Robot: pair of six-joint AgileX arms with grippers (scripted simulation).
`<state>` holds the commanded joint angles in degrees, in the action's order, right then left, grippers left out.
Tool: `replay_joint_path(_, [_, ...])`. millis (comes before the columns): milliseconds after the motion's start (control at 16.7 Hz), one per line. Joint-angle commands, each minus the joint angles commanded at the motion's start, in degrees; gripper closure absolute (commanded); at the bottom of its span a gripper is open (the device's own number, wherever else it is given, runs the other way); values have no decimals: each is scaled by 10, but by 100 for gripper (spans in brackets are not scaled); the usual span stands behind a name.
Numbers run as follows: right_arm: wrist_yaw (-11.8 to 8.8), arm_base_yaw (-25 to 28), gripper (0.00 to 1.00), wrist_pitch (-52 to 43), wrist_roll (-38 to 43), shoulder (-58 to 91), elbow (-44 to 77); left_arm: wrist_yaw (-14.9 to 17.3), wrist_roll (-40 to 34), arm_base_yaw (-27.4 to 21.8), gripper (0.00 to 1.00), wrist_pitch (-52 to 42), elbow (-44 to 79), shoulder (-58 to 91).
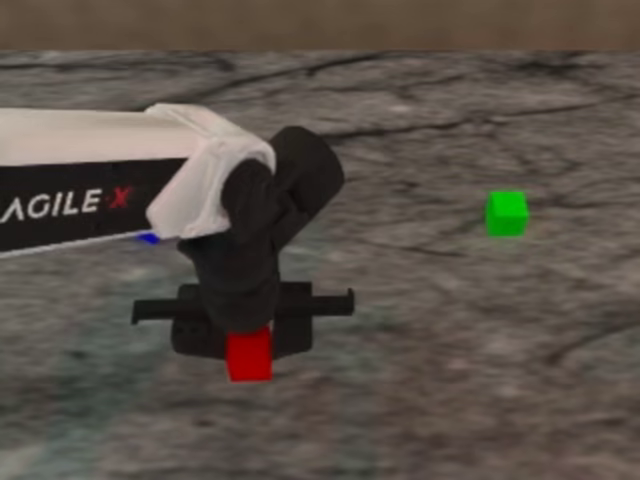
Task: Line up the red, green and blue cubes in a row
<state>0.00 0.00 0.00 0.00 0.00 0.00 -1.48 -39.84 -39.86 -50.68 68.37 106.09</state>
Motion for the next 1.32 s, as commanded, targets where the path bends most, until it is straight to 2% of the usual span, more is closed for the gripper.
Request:
replay_joint_path(240, [0,0,0,0,0,0,0,0,0,-1,100,81,-47,33])
replay_joint_path(540, [0,0,0,0,0,0,0,0,1,-2,100,92,-54,38])
replay_joint_path(1320, [0,0,0,0,0,0,0,0,1,-2,2,92,-54,38])
